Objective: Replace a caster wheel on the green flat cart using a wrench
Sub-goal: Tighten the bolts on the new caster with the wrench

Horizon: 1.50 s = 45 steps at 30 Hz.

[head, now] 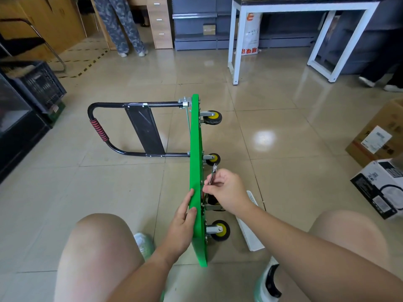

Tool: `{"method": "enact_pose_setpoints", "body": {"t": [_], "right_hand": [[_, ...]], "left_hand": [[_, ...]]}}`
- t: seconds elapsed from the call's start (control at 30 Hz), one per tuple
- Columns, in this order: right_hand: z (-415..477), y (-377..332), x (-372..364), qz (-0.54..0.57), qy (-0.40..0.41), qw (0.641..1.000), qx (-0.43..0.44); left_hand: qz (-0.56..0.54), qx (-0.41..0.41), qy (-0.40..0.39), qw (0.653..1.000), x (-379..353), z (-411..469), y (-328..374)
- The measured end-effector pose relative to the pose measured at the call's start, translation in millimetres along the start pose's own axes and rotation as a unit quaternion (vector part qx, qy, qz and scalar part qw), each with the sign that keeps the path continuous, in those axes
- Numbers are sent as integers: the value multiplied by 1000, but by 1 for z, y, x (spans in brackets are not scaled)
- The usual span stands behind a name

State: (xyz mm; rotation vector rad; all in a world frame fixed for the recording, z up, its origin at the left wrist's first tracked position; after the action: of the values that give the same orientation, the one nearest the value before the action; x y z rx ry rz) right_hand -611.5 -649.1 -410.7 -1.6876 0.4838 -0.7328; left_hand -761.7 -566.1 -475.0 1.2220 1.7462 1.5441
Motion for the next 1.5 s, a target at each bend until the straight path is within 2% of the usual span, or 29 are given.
{"method": "enact_pose_setpoints", "body": {"t": [0.23,0.43,0.53,0.73,1.0,1.2,1.33,1.4,1.5], "right_hand": [[27,0,-6,-50,-32,998,-13],[30,-5,0,-13,-42,999,-25],[19,-11,5,37,-14,999,-20],[-29,-22,19,89,20,995,31],[-69,15,-3,95,48,988,112],[-71,27,-18,110,-3,985,131],[-69,28,-23,134,-39,987,75],[-68,28,-23,107,-41,991,68],[-65,28,-26,61,-43,991,107]], "left_hand": [[17,9,-4,1000,0,0,1],[12,8,-8,1000,0,1,1],[11,6,-8,1000,0,1,3],[8,8,-4,1000,1,-1,3],[-8,3,-2,1000,1,-1,1],[-6,4,0,1000,1,-3,2],[-6,10,3,1000,1,-3,3],[-9,12,2,1000,1,-3,3],[-7,8,1,1000,1,-3,3]]}}
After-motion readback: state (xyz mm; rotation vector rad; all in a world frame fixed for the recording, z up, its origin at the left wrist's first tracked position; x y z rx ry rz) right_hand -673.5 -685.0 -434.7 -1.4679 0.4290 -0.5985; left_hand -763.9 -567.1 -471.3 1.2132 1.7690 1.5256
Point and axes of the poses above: each hand's wrist, its own z-axis towards the middle knuckle, its own x-axis out of the back of the hand, y = z × x, the point moved 6 cm from there along z, towards the middle knuckle, and after that the axes turned 5 degrees about -y, right-handed, at the moved point
